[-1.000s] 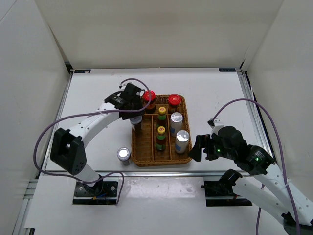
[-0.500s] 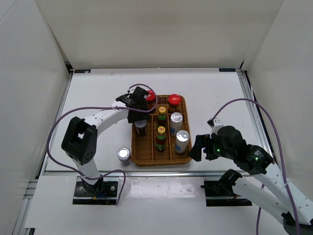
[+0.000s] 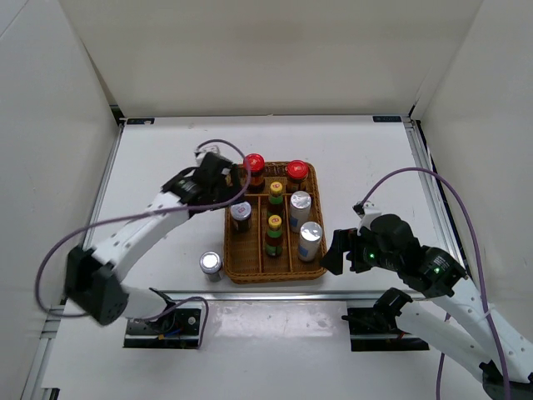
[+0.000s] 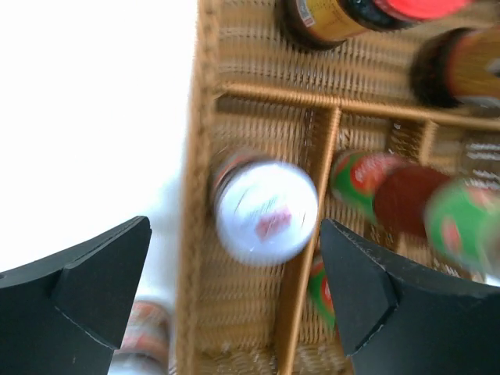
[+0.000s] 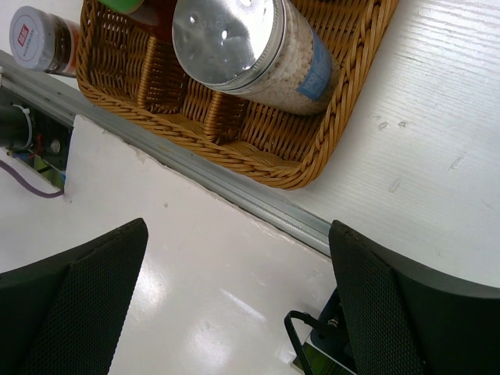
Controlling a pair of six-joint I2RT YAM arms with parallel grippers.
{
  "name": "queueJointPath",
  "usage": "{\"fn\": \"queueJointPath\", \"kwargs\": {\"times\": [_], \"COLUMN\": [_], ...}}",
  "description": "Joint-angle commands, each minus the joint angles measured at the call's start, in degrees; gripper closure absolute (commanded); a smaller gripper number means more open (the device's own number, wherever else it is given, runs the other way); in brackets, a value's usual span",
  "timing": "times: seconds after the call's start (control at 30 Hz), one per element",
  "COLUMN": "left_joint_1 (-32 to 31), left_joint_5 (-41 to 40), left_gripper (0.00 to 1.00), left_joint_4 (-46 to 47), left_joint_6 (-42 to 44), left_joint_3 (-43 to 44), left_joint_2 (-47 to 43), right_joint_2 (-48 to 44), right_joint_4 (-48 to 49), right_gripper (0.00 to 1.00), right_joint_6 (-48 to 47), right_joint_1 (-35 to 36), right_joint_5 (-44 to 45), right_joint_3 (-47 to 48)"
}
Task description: Organize the condiment bottles
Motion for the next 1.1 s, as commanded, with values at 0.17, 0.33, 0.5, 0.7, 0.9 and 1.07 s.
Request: {"fn": "queueJointPath", "kwargs": {"times": [0.17,0.33,0.5,0.7,0.9,1.07], "left_joint_1": [-0.4,-0.4,-0.4,-1.0,-1.0,-1.0], "left_joint_5": [2.9,10.3,10.9,11.5,10.1,7.0], "left_gripper": [0.00,0.00,0.00,0.06,0.66,0.89], "left_joint_4": [-9.5,-10.8,-10.8,-10.2,-11.6,-17.3], "left_joint_6": [-6.6,-10.3,-13.5,-14.0,-12.1,-9.6], "left_joint_3": [-16.9,-27.9,-31.0,-32.0,-25.1,-11.7], "left_joint_2": [-28.5,-30.5,-30.9,-28.5,-30.6,-29.2], "right_joint_2": [-1.0,-0.3,-0.3,-0.3,-0.3,-0.3], "right_joint_4": [2.1,2.1,2.1,2.1,2.1,2.1], "right_gripper": [0.00,0.00,0.00,0.00,0.00,0.00], "right_joint_6": [0.2,0.2,0.2,0.2,0.2,0.2], "right_joint_1": [0.1,0.1,0.1,0.1,0.1,0.1], "right_joint_5": [-0.4,-0.9,-1.4,-1.4,-1.4,-1.4], "right_joint_3": [-0.7,-0.7,-0.7,-0.7,-0.7,-0.7]}}
